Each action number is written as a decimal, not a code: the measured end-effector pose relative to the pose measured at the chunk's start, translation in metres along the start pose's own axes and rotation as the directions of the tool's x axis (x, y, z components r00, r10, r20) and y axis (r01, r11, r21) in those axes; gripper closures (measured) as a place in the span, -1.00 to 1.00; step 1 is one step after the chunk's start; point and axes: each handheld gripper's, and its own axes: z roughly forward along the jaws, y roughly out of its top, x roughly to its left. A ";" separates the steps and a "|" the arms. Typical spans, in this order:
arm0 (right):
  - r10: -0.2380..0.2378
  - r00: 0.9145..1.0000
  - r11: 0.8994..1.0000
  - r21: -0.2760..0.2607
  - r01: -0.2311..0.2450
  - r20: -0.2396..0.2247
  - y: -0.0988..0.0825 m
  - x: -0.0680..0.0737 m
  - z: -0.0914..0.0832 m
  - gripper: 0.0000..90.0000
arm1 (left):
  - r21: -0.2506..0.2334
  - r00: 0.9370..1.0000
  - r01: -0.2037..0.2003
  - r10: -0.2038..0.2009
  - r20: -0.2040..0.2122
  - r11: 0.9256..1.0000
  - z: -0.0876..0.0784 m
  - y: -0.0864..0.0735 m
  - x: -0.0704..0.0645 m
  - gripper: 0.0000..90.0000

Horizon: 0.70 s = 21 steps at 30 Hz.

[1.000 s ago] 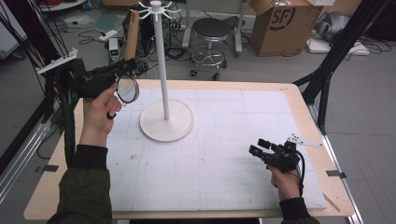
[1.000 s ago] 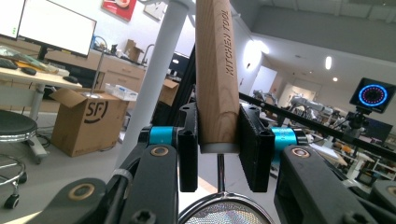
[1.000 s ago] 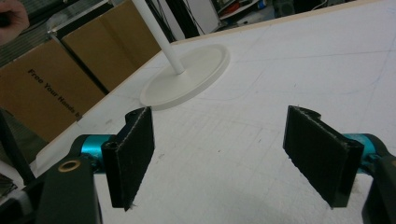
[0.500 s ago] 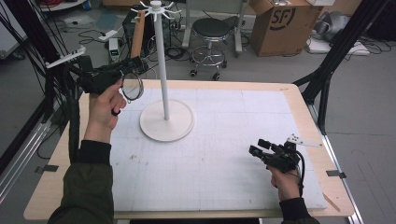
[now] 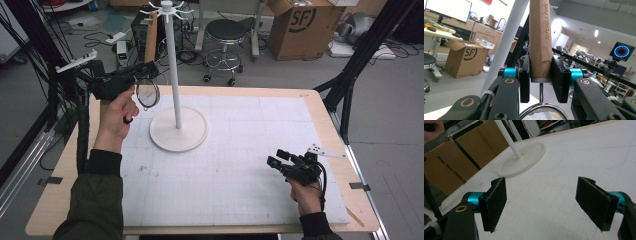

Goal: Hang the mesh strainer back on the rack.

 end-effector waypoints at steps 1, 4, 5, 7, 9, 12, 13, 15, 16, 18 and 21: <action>0.001 1.000 1.000 0.000 -0.001 0.000 0.000 0.000 0.000 -0.47 | 0.004 1.000 -0.003 0.003 -0.001 1.000 0.000 0.000 0.000 0.58; 0.003 1.000 1.000 -0.001 -0.003 0.002 0.000 0.000 0.000 -0.47 | 0.005 1.000 -0.001 0.001 0.002 1.000 0.001 -0.001 0.000 0.58; 0.003 1.000 1.000 -0.001 -0.003 0.002 0.000 0.000 0.000 -0.47 | 0.010 1.000 -0.001 0.001 0.002 1.000 0.001 -0.002 0.000 0.58; 0.003 1.000 1.000 -0.001 -0.003 0.001 0.000 0.000 0.000 -0.47 | 0.012 1.000 -0.001 0.001 -0.002 1.000 0.002 -0.003 0.000 0.57; 0.001 1.000 1.000 -0.001 -0.001 0.001 0.000 0.000 0.000 -0.47 | 0.017 1.000 -0.007 0.007 -0.010 1.000 0.002 -0.004 0.000 0.57; 0.001 1.000 1.000 -0.001 -0.001 0.002 0.000 0.000 0.000 -0.47 | 0.016 1.000 -0.012 0.012 -0.016 1.000 0.003 -0.004 0.000 0.56; 0.000 1.000 1.000 -0.002 0.000 0.003 0.000 0.000 0.000 -0.47 | 0.014 1.000 -0.014 0.014 -0.020 1.000 0.003 -0.004 0.000 0.56; 0.000 1.000 1.000 -0.002 0.000 0.003 0.000 0.000 0.000 -0.47 | 0.021 0.999 -0.018 0.019 -0.029 1.000 0.003 -0.004 0.000 0.55; 0.002 1.000 1.000 0.000 -0.002 0.004 0.000 0.000 -0.001 -0.47 | 0.022 0.999 -0.024 0.025 -0.036 0.999 0.003 -0.004 0.000 0.52; -0.003 1.000 1.000 -0.002 0.003 0.004 0.000 0.000 0.000 -0.46 | 0.002 0.998 -0.037 0.037 -0.055 0.999 0.003 -0.005 0.000 0.45; -0.002 1.000 1.000 -0.001 0.002 0.005 0.000 0.000 -0.001 -0.47 | -0.013 0.997 -0.046 0.045 -0.059 0.999 0.003 -0.004 0.001 0.36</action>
